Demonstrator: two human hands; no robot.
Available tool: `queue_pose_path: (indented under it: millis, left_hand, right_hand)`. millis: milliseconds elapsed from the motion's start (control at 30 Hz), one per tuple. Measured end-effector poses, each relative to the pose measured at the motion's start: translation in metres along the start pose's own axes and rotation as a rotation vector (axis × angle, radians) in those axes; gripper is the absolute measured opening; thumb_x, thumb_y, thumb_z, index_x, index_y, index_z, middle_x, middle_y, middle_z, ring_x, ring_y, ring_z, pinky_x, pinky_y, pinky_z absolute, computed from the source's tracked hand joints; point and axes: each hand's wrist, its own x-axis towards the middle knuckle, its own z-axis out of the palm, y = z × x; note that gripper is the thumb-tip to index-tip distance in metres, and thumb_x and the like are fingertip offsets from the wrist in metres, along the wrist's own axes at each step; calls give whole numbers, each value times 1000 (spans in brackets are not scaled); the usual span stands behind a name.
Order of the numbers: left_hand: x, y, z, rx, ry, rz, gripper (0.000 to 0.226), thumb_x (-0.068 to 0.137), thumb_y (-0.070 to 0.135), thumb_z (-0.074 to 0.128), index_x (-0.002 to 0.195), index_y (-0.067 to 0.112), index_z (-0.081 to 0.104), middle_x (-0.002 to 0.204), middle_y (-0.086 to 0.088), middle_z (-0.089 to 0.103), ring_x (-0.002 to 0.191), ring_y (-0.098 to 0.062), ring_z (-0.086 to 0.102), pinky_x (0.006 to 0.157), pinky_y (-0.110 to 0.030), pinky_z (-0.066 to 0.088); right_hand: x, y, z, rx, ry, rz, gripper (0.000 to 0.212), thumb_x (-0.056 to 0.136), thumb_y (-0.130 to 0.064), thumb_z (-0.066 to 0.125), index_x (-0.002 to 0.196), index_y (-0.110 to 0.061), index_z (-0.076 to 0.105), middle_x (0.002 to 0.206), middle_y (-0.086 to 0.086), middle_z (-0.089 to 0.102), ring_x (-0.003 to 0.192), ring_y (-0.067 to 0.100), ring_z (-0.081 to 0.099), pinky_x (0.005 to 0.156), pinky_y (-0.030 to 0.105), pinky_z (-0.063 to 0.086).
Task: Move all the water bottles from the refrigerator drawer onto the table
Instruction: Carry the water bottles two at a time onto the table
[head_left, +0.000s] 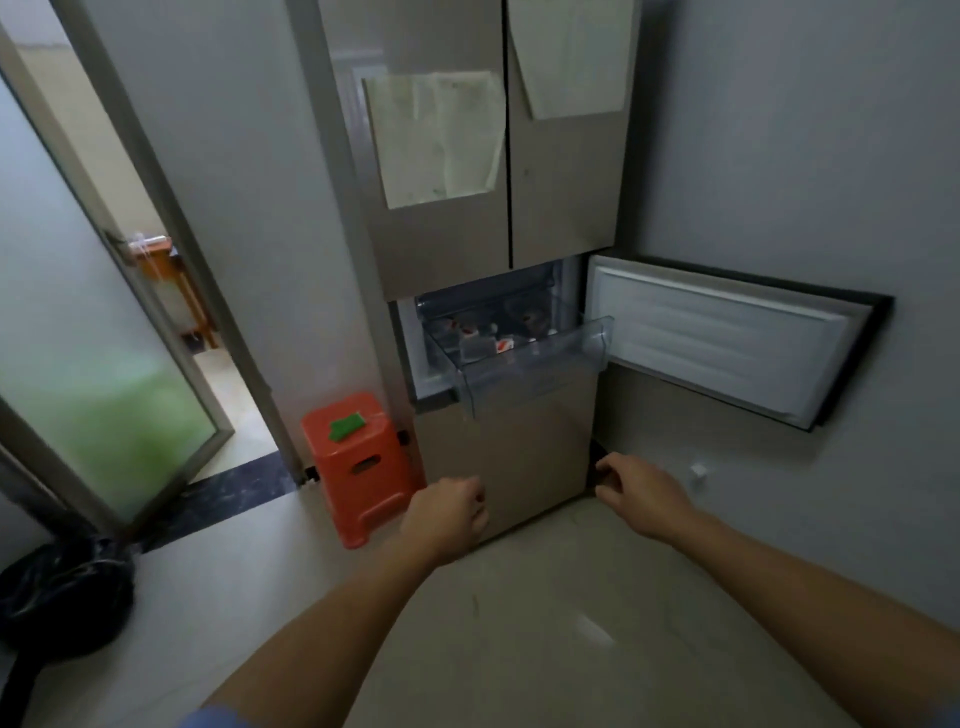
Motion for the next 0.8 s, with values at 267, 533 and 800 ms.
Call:
queue_pose_path:
  millis: [267, 533, 800]
  left_hand:
    - [153, -6, 14, 33, -13, 43, 22, 90, 31, 49, 105, 17, 58, 107, -6, 65, 97, -27, 61, 77, -36, 49]
    - [306, -21, 8, 22, 42, -72, 20, 91, 33, 50, 104, 20, 59, 105, -3, 67, 93, -24, 63, 77, -36, 50]
    - [387, -59, 23, -22, 39, -187, 19, 91, 34, 50, 103, 21, 58, 105, -2, 66, 94, -22, 63, 79, -36, 52]
  right_hand:
    - [144, 52, -15, 51, 11, 37, 38, 92, -35, 59, 127, -20, 54, 116, 4, 61, 102, 23, 59, 77, 30, 46]
    - [324, 82, -50, 72, 7, -61, 37, 93, -33, 58, 126, -18, 55, 112, 5, 63, 99, 22, 59, 78, 30, 47]
    - [463, 66, -46, 49, -63, -159, 39, 92, -33, 59, 127, -14, 55, 118, 10, 63, 105, 27, 60, 85, 36, 49]
